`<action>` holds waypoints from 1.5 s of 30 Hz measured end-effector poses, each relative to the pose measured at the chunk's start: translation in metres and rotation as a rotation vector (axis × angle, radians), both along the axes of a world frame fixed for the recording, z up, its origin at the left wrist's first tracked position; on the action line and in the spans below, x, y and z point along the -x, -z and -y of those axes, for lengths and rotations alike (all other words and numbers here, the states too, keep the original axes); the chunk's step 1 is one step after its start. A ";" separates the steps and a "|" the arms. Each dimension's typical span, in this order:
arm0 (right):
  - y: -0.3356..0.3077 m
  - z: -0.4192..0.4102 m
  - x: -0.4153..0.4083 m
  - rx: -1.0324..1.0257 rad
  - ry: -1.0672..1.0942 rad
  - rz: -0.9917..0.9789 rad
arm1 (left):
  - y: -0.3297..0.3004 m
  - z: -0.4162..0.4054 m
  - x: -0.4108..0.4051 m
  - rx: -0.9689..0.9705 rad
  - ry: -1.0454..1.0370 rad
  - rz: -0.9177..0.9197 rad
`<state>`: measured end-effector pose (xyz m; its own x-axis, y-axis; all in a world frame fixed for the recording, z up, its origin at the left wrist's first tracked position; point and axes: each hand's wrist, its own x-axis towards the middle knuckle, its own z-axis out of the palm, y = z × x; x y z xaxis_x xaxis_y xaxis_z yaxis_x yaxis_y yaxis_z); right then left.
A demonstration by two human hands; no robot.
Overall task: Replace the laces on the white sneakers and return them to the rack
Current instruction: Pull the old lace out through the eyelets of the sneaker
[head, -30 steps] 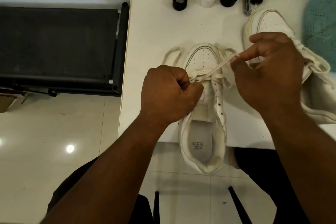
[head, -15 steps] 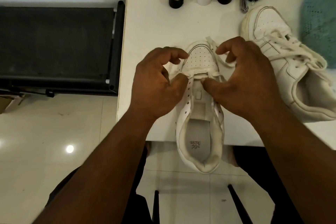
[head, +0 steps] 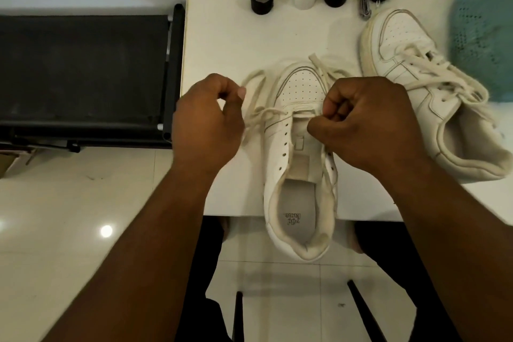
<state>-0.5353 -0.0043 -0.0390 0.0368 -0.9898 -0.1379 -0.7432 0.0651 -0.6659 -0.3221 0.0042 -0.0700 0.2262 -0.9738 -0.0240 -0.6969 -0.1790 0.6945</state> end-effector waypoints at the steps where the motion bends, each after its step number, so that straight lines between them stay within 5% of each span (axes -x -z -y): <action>1: 0.001 0.000 0.001 0.001 -0.008 0.006 | -0.001 0.000 -0.001 -0.013 -0.002 -0.036; 6: 0.002 0.002 0.001 0.024 -0.029 -0.002 | -0.004 -0.007 0.012 0.006 0.262 -0.158; 14: 0.000 0.001 0.002 0.047 -0.039 0.012 | 0.006 -0.006 0.017 0.075 0.252 -0.018; 21: -0.004 0.003 0.004 0.072 -0.027 0.023 | 0.001 0.000 -0.006 0.088 -0.139 0.116; 25: -0.004 0.002 0.002 0.110 -0.042 0.044 | 0.002 -0.002 0.004 0.149 0.153 -0.019; 28: -0.004 0.002 0.002 0.141 -0.072 0.060 | 0.006 -0.004 0.015 0.136 0.320 0.071; 32: -0.003 0.003 0.003 0.126 -0.062 0.087 | 0.007 -0.004 0.015 0.189 0.248 0.124; 37: -0.003 0.005 0.007 0.115 -0.049 0.110 | 0.004 0.000 -0.006 0.122 -0.131 0.128; 42: -0.002 0.003 0.004 0.124 -0.059 0.106 | 0.007 -0.003 0.007 0.189 0.267 0.029; 45: -0.002 0.003 0.003 0.127 -0.063 0.104 | 0.012 -0.003 0.014 0.149 0.276 -0.024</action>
<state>-0.5385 -0.0071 -0.0373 0.1065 -0.9943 -0.0045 -0.6699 -0.0684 -0.7393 -0.3359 0.0069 -0.0822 -0.0456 -0.9915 0.1220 -0.6884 0.1197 0.7154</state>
